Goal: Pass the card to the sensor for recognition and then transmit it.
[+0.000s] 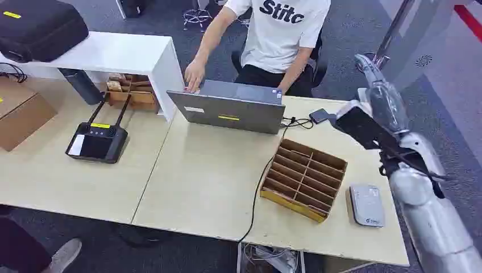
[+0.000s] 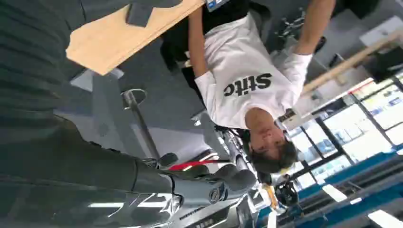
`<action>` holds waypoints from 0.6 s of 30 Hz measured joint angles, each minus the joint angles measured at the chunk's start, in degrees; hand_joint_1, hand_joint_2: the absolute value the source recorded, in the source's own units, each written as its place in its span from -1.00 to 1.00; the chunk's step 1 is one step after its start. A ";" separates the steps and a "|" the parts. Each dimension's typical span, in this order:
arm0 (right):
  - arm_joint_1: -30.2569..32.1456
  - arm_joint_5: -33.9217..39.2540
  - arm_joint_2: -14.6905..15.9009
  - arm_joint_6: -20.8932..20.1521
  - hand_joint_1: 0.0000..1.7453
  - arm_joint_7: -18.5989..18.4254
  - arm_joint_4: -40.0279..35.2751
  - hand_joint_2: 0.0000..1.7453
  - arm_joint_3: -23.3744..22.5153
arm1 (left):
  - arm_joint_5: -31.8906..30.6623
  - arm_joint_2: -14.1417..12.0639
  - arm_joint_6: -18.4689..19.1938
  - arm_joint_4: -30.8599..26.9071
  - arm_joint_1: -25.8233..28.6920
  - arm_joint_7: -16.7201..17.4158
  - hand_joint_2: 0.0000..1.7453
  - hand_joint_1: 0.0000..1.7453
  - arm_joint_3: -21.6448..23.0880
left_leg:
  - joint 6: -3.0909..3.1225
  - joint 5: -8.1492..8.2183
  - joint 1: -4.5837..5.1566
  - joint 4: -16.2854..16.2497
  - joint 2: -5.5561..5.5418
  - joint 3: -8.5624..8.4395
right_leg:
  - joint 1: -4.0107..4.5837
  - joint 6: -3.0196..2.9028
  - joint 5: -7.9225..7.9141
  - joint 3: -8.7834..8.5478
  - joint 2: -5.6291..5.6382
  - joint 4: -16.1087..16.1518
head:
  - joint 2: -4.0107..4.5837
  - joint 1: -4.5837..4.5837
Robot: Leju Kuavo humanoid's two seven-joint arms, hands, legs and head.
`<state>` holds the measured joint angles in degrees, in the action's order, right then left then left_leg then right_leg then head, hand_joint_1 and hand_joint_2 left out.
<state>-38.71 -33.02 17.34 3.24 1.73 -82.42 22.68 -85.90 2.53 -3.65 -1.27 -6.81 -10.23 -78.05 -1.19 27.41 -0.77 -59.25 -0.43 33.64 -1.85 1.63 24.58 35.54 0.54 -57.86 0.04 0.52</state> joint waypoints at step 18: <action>-21.24 -10.28 -8.51 -2.56 -1.00 -4.86 33.24 1.00 12.45 | 0.00 2.38 -3.19 0.00 -0.30 4.48 1.00 -1.00 3.56 | 0.00 -0.09 0.00 0.00 -0.29 0.14 | 0.01 0.01 -0.02 0.07 -0.24 -0.01 | 0.00 -0.02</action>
<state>-59.96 -43.30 8.83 0.68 -3.13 -49.18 35.12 -85.90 4.92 -6.84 -1.27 -7.11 -5.75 -74.49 -1.19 27.32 -0.77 -59.25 -0.72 33.78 -1.84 1.64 24.56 35.62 0.30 -57.87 0.04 0.50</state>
